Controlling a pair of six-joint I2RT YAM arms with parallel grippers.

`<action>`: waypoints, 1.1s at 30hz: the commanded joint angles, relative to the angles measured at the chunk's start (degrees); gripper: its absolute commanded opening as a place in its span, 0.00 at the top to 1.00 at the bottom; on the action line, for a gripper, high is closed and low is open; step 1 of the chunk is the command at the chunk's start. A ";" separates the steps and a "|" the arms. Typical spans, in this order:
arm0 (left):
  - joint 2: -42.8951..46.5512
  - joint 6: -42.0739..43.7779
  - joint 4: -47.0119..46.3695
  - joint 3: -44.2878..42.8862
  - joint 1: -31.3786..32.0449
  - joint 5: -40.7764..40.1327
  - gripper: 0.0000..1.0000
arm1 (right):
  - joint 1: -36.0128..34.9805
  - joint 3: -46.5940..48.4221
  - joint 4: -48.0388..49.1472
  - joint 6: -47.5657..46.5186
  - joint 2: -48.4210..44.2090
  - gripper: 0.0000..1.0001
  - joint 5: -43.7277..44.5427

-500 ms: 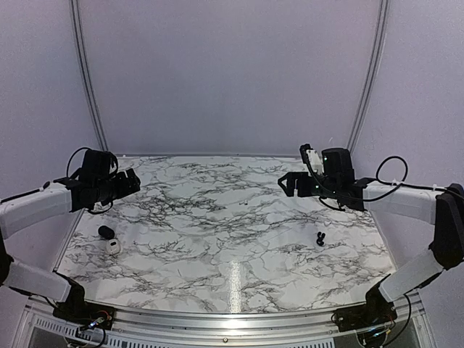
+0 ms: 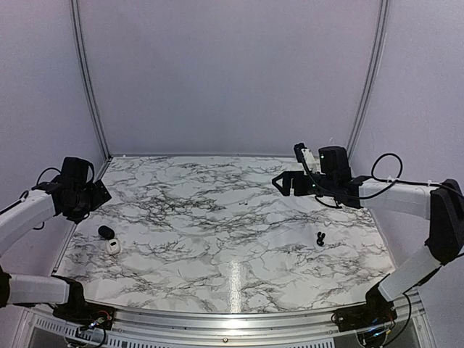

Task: Insert the wireless bluetooth earbuds into the charging case
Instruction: Pick up the charging case from the center of the board.

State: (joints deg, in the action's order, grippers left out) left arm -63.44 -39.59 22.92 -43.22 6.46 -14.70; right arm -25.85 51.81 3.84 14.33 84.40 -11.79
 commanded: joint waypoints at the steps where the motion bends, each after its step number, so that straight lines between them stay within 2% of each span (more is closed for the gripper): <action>1: 2.13 -5.45 9.43 2.16 -1.72 -3.22 0.01 | -0.52 1.74 2.63 -0.78 0.24 0.02 -4.24; 6: 0.52 -7.92 14.76 0.92 -3.34 -5.91 0.01 | -0.52 1.19 3.50 -0.45 0.41 0.02 -6.23; 15: -8.13 -9.13 14.37 -0.61 -3.51 -4.89 0.01 | -0.52 -0.08 4.39 -0.65 0.45 0.01 -7.03; 33: -18.74 -5.92 1.32 2.27 -1.85 1.21 0.12 | -0.50 -0.15 5.57 0.46 1.96 0.01 -9.90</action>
State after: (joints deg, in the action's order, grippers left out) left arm -80.49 -46.00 28.23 -41.76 3.99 -15.20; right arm -25.87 51.77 7.73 14.50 86.04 -20.45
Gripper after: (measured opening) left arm 0.886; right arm 0.985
